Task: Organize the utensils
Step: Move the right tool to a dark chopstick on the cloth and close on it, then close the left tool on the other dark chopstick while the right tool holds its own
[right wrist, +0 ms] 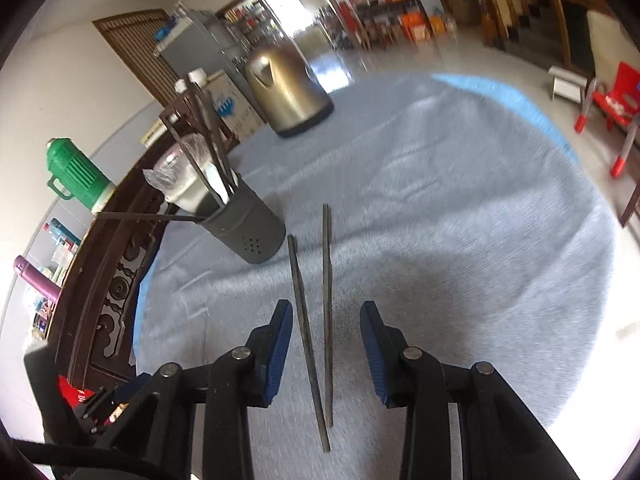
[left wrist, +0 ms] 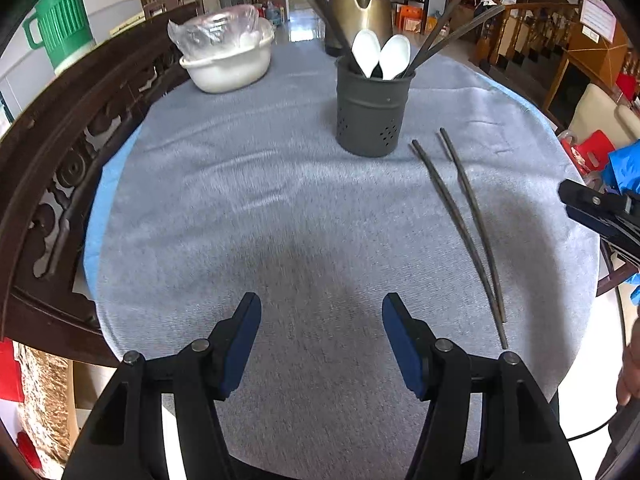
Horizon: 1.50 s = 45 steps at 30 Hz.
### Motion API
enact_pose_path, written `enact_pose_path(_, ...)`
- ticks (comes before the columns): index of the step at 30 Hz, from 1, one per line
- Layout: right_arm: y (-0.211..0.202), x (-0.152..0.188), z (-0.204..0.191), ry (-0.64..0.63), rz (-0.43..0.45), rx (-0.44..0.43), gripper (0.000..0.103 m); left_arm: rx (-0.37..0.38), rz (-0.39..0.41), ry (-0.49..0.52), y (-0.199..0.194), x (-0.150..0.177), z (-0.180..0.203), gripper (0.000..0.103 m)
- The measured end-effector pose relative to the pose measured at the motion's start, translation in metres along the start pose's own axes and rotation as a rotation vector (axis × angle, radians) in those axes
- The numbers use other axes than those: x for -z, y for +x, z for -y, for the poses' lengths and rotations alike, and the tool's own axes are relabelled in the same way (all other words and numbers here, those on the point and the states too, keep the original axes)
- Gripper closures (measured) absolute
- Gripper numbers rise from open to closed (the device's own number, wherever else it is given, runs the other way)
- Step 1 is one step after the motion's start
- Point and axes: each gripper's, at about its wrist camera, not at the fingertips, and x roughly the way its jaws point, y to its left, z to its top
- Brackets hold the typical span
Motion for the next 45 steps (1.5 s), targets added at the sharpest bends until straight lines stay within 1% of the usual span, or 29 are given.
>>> enact_pose_path(3,0.023,-0.008,-0.001,0.009,-0.039,0.001,0.065,0.002,-0.028,-0.007,0.013,0.002,-0.006,0.039)
enact_pose_path(7,0.051,-0.022,0.000,0.018,-0.063,-0.002,0.065,0.007,-0.069,-0.035,0.029,0.006,-0.014,0.039)
enact_pose_path(9,0.064,-0.028,0.000,0.023,-0.078,0.004,0.069,0.018,-0.086,-0.055,0.035,0.007,-0.017,0.039)
enact_pose_path(12,0.082,-0.033,-0.001,0.035,-0.108,-0.005,0.072,0.017,-0.082,-0.062,0.038,0.002,-0.020,0.039)
enact_pose_path(14,0.094,-0.035,-0.005,0.026,-0.128,0.007,0.076,0.024,-0.077,-0.069,0.039,-0.002,-0.020,0.039)
enact_pose_path(19,0.121,-0.037,-0.008,0.028,-0.173,0.020,0.079,0.036,-0.064,-0.066,0.039,-0.011,-0.016,0.039)
enact_pose_path(21,0.131,-0.037,-0.010,0.013,-0.205,0.058,0.083,0.043,-0.062,-0.068,0.038,-0.014,-0.015,0.039)
enact_pose_path(22,0.136,-0.036,-0.010,0.011,-0.218,0.072,0.088,0.046,-0.062,-0.069,0.038,-0.015,-0.015,0.039)
enact_pose_path(24,0.137,-0.036,-0.010,0.002,-0.212,0.086,0.093,0.058,-0.058,-0.074,0.036,-0.018,-0.015,0.039)
enact_pose_path(26,0.137,-0.035,-0.009,-0.007,-0.213,0.089,0.095,0.067,-0.058,-0.079,0.035,-0.022,-0.015,0.039)
enact_pose_path(30,0.129,-0.031,-0.002,0.000,-0.214,0.093,0.096,0.113,-0.077,-0.110,0.039,-0.033,-0.015,0.039)
enact_pose_path(35,0.112,-0.022,0.011,0.024,-0.217,0.084,0.096,0.159,-0.084,-0.111,0.046,-0.050,0.002,0.039)
enact_pose_path(36,0.110,-0.021,0.014,0.031,-0.217,0.080,0.096,0.167,-0.085,-0.105,0.050,-0.055,0.007,0.042)
enact_pose_path(37,0.108,-0.020,0.016,0.038,-0.217,0.077,0.095,0.175,-0.088,-0.105,0.053,-0.058,0.011,0.049)
enact_pose_path(39,0.106,-0.019,0.021,0.051,-0.217,0.069,0.095,0.215,-0.105,-0.132,0.064,-0.071,0.016,0.059)
enact_pose_path(40,0.108,-0.018,0.020,0.052,-0.218,0.068,0.095,0.242,-0.115,-0.152,0.071,-0.077,0.019,0.060)
enact_pose_path(42,0.108,-0.018,0.020,0.042,-0.216,0.070,0.095,0.271,-0.128,-0.172,0.080,-0.085,0.024,0.060)
enact_pose_path(45,0.109,-0.019,0.023,0.054,-0.213,0.052,0.095,0.299,-0.149,-0.180,0.093,-0.095,0.034,0.060)
